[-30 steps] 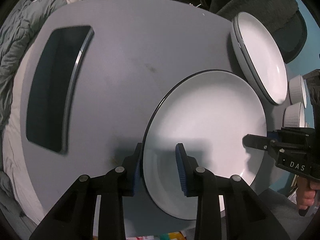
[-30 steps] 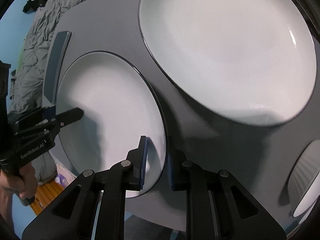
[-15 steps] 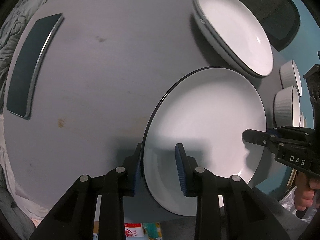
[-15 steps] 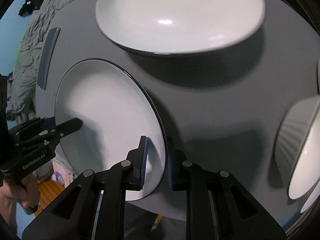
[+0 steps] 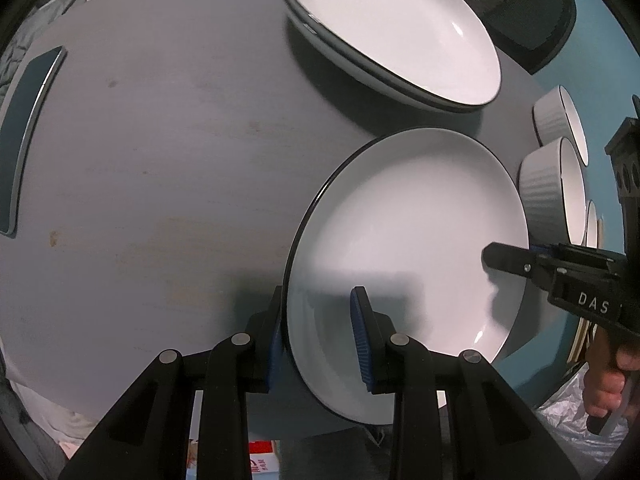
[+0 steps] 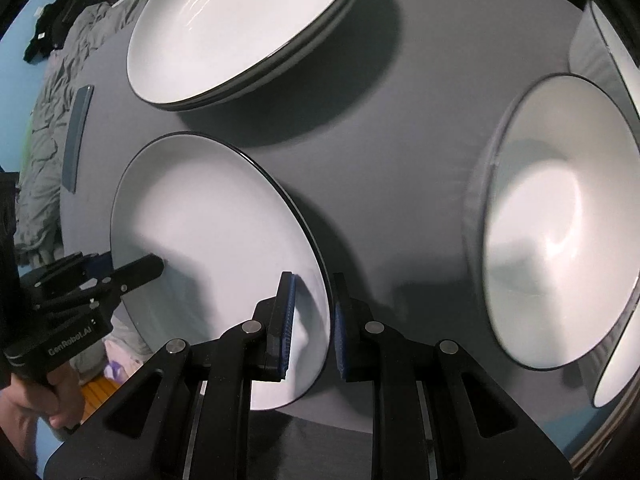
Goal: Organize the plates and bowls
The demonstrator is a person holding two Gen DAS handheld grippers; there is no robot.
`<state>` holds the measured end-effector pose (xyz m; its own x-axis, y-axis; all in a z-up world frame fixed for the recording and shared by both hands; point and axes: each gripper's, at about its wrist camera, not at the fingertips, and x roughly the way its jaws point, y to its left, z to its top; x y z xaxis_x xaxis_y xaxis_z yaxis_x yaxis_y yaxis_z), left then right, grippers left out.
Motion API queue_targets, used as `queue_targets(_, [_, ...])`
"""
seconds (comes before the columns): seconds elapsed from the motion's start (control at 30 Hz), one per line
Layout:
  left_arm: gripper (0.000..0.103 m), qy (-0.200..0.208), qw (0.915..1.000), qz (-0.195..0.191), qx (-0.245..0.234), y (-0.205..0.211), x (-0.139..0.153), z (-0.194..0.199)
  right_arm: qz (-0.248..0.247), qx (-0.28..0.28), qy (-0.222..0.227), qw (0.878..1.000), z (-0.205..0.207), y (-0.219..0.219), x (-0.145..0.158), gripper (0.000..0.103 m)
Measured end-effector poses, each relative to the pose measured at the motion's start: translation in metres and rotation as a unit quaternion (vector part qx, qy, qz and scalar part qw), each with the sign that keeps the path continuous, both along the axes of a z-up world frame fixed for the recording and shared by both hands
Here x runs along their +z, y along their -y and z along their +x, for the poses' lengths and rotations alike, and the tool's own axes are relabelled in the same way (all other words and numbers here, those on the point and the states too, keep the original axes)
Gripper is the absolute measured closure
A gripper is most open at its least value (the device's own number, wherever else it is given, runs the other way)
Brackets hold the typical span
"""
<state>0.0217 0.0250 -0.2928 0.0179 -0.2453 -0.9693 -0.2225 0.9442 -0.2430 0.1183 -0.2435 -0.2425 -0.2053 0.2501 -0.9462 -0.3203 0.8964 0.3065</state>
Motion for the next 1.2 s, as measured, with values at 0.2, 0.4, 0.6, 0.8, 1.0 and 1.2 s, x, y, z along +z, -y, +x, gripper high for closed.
queue_targets(0.2, [0.073,-0.002,0.9999,-0.002,-0.011,-0.003,-0.002,0.016,0.008,-0.018,0.008,1.0,0.003,0.008,-0.001,0.086])
queue_targets(0.4, [0.073,0.006,0.9999,-0.003,-0.014,-0.008,-0.002,0.018,0.023,-0.048,0.018,0.998,-0.006,0.023,-0.001,0.084])
queue_targets(0.6, [0.073,0.005,0.9998,-0.011,-0.013,-0.013,-0.003,0.018,0.046,-0.093,0.014,0.995,-0.018,0.05,0.001,0.084])
queue_targets(0.8, [0.073,0.004,0.9996,-0.012,-0.024,-0.014,0.0,0.015,0.06,-0.123,0.007,0.991,-0.017,0.07,-0.001,0.084])
queue_targets(1.0, [0.08,0.001,0.9996,-0.01,-0.025,-0.011,0.012,0.019,0.06,-0.131,0.007,0.99,-0.018,0.071,-0.004,0.084])
queue_targets(1.2, [0.081,0.002,0.9996,-0.007,-0.027,-0.016,0.015,0.033,0.052,-0.12,0.01,0.991,-0.018,0.061,-0.004,0.086])
